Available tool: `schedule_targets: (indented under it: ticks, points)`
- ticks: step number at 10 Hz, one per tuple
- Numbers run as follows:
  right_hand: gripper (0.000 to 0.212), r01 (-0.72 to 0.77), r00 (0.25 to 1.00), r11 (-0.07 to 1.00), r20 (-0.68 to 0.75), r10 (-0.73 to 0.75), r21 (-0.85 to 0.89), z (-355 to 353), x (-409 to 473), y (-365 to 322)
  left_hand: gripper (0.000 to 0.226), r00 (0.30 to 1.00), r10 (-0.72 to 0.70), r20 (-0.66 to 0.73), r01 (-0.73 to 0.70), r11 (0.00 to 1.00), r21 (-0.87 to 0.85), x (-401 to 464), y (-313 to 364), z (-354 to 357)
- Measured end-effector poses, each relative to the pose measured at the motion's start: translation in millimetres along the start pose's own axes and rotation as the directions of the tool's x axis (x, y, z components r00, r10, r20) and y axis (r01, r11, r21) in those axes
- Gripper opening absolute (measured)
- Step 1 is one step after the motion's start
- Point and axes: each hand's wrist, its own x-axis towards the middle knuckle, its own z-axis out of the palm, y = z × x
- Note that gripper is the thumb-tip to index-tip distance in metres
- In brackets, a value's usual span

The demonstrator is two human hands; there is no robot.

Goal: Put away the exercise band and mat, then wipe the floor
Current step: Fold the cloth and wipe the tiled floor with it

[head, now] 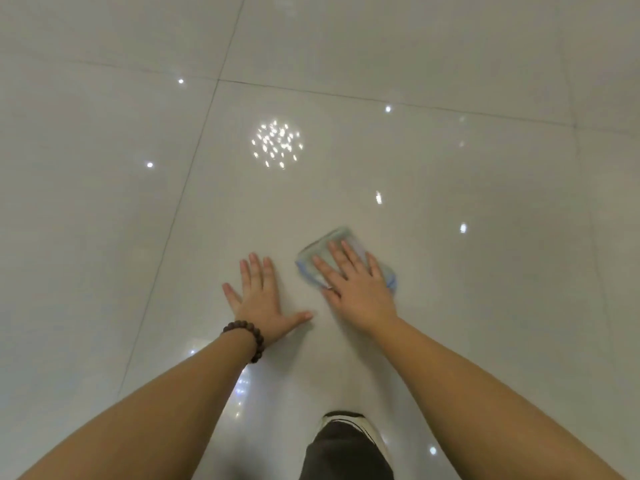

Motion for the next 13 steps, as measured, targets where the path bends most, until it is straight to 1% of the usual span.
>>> schedule_targets:
  ticks: [1,2,3,4,5,6,7,8,9,10,11,12,13]
  points:
    - [0.061,-0.329,0.944,0.944,0.043,0.328,0.020,-9.5,-59.3,64.8,0.125,0.995,0.090,-0.038,-0.090,0.996,-0.001,-26.3,5.7,2.6]
    - [0.074,-0.620,0.779,0.785,0.128,0.614,0.008,-13.6,-134.1,114.6,0.119,0.992,0.121,-0.039,-0.119,0.992,0.041,-56.1,25.6,17.2]
    - [0.072,-0.620,0.759,0.784,0.273,0.591,0.026,-10.0,-153.0,95.6,0.125,0.998,0.059,0.012,-0.059,0.997,0.053,-76.4,43.2,40.0]
    - [0.061,-0.566,0.812,0.821,0.222,0.539,0.074,-5.4,-132.3,48.1,0.145,0.994,-0.021,0.105,0.013,0.996,0.084,-81.5,57.1,60.4]
    - [0.060,-0.379,0.925,0.925,0.048,0.377,0.037,13.5,-103.9,33.0,0.158,0.991,-0.081,0.105,0.065,0.987,0.144,-68.7,63.7,73.6]
    - [0.053,-0.135,0.991,0.991,-0.022,0.135,0.000,13.0,-98.2,52.4,0.160,0.990,-0.088,0.112,0.073,0.989,0.128,-71.0,64.1,74.4]
    - [0.054,-0.239,0.967,0.970,-0.100,0.234,-0.043,5.4,-114.6,123.4,0.160,0.991,-0.092,0.101,0.077,0.987,0.143,-66.7,63.5,77.5]
    - [0.053,-0.786,0.597,0.603,-0.087,0.797,0.137,-17.4,-148.6,197.2,0.160,0.989,-0.103,0.105,0.086,0.985,0.149,-67.2,65.2,77.5]
    - [0.051,-0.904,0.282,0.280,-0.042,0.958,0.322,-21.5,-122.9,178.1,0.161,0.987,-0.115,0.112,0.097,0.984,0.152,-66.8,66.9,77.0]
    - [0.050,-0.539,0.687,0.698,-0.232,0.688,0.471,-4.4,-74.8,93.7,0.160,0.986,-0.116,0.122,0.098,0.985,0.141,-69.3,68.4,76.0]
    - [0.053,0.202,0.979,0.971,0.016,-0.201,-0.129,3.6,-60.1,52.7,0.157,0.986,-0.121,0.116,0.103,0.983,0.153,-70.9,69.5,74.6]
    - [0.052,-0.051,0.987,0.998,-0.149,0.054,0.028,-15.5,-68.4,137.5,0.157,0.987,-0.118,0.106,0.101,0.983,0.155,-71.1,70.1,75.6]
    - [0.049,-0.709,0.623,0.665,-0.234,0.746,0.234,-28.6,-113.2,250.2,0.157,0.986,-0.125,0.109,0.104,0.978,0.181,-70.1,71.2,76.7]
